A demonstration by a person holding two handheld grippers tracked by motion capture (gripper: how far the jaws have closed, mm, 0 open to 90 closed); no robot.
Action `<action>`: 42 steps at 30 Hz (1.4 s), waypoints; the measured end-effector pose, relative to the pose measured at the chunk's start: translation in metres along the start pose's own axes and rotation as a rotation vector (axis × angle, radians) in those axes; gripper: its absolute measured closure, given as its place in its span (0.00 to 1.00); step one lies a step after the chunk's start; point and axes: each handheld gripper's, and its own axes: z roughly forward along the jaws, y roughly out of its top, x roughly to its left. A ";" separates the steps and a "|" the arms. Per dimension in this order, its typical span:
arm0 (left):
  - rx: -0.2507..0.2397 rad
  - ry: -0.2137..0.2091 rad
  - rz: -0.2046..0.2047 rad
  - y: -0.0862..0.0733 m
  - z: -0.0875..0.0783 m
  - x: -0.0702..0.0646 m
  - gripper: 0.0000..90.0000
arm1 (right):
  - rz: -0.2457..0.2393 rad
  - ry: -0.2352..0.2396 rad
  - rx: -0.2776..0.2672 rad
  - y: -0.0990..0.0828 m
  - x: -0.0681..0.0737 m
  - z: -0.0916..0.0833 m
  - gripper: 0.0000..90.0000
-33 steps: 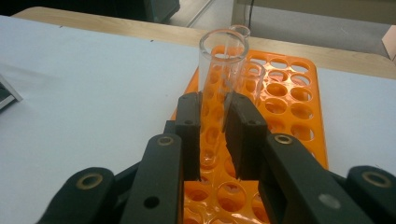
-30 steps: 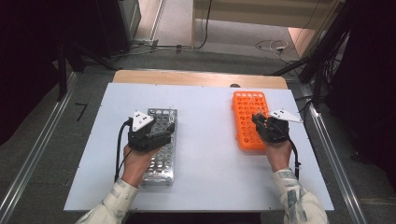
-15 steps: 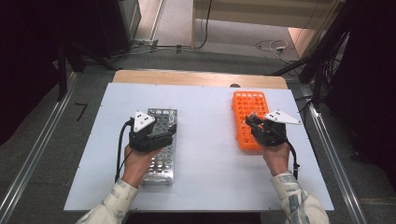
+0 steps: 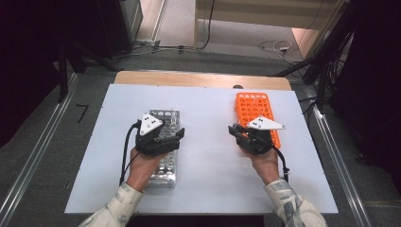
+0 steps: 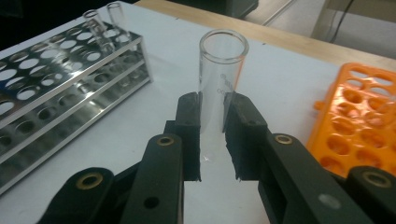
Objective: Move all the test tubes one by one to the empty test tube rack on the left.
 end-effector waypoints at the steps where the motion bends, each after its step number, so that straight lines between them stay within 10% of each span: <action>1: -0.001 -0.004 0.002 0.000 0.000 -0.001 0.27 | -0.003 0.010 0.005 -0.001 0.003 0.002 0.82; 30: 0.018 -0.119 0.073 -0.003 0.014 -0.042 0.30 | -0.107 0.155 0.074 -0.005 0.065 0.036 0.82; 42: 0.018 -0.157 0.089 -0.005 0.020 -0.050 0.49 | -0.124 0.180 0.076 -0.004 0.073 0.038 0.82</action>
